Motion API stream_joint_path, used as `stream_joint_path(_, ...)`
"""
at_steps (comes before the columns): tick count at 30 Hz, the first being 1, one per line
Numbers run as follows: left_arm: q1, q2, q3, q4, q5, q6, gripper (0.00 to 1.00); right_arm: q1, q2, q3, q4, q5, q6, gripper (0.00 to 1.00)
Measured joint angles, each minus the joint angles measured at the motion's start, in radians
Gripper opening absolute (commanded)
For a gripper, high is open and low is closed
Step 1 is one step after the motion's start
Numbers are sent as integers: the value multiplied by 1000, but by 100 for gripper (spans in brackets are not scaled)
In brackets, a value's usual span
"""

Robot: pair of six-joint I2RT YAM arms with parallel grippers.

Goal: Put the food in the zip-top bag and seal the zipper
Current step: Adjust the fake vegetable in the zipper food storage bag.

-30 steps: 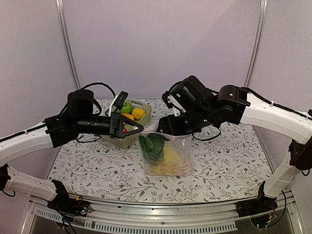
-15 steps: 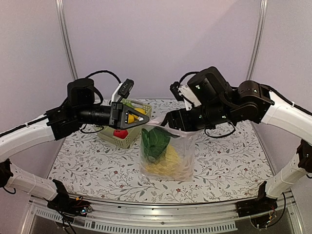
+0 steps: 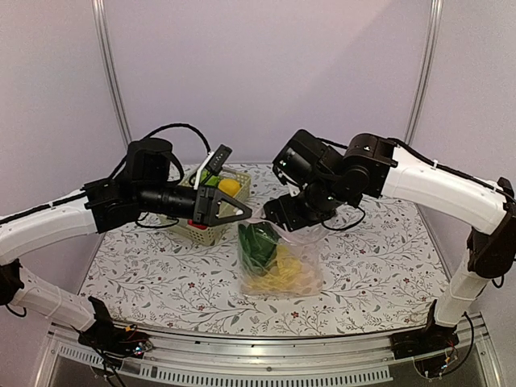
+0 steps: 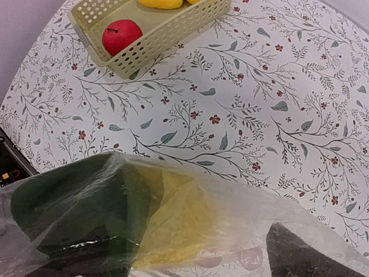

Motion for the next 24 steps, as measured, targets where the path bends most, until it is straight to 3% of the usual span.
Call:
stream_joint_path(11,-13,-45,-33,-24,-97,37,6,-25,-9,45,50,-116,15,97)
stream_joint_path(24,-11,-47,-32,-52,-178,-3,6,-29,-203,-24,251,-456,3,98)
